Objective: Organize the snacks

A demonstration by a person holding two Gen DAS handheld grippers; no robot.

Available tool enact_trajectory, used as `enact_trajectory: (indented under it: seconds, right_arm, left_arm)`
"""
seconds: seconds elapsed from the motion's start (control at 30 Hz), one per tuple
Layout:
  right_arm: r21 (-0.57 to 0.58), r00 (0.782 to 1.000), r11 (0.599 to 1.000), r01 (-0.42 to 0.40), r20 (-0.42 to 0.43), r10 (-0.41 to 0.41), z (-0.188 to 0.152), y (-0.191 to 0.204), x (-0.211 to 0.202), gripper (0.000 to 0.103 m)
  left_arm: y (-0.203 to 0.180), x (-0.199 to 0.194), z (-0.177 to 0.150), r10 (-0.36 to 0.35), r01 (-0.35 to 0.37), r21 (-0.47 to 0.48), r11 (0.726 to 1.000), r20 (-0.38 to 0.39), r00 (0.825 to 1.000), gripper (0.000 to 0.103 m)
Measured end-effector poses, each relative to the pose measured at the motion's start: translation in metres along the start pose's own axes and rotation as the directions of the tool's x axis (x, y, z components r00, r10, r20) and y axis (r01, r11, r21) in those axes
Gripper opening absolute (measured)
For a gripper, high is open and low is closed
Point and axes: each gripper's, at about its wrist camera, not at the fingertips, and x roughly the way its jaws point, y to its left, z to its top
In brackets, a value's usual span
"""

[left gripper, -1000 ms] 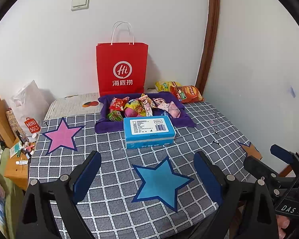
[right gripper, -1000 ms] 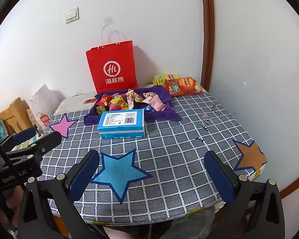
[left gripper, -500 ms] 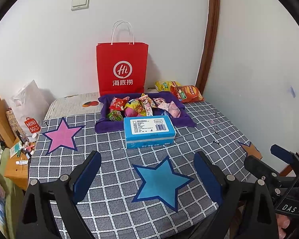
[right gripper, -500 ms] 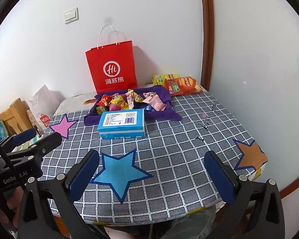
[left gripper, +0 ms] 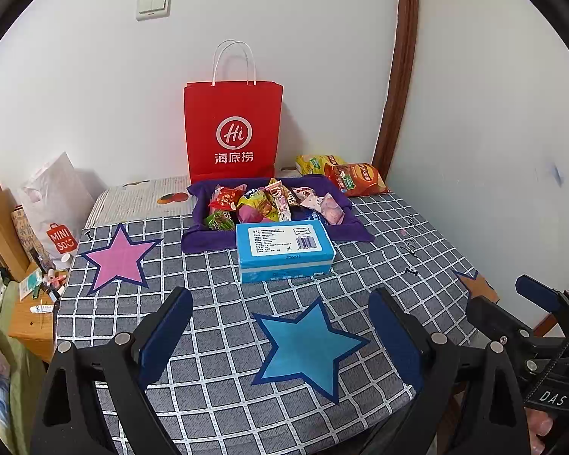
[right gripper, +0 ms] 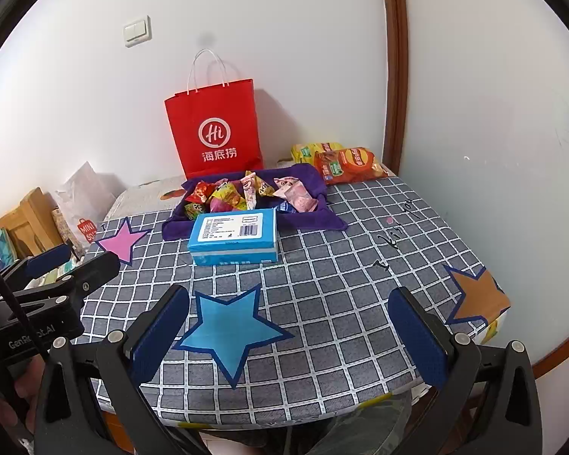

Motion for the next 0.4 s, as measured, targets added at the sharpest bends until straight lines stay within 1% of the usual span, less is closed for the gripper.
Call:
enact_trajectory:
  seconds: [0.4]
  right_arm:
    - [0.005,1.000,1.000,-0.007,0.009,0.007,0.0001,0.0024,-0.0033,0.103]
  left_arm:
    - [0.0002,-0.0003,0.0001,0.014,-0.014,0.005,1.000,0.005,1.000,0.094]
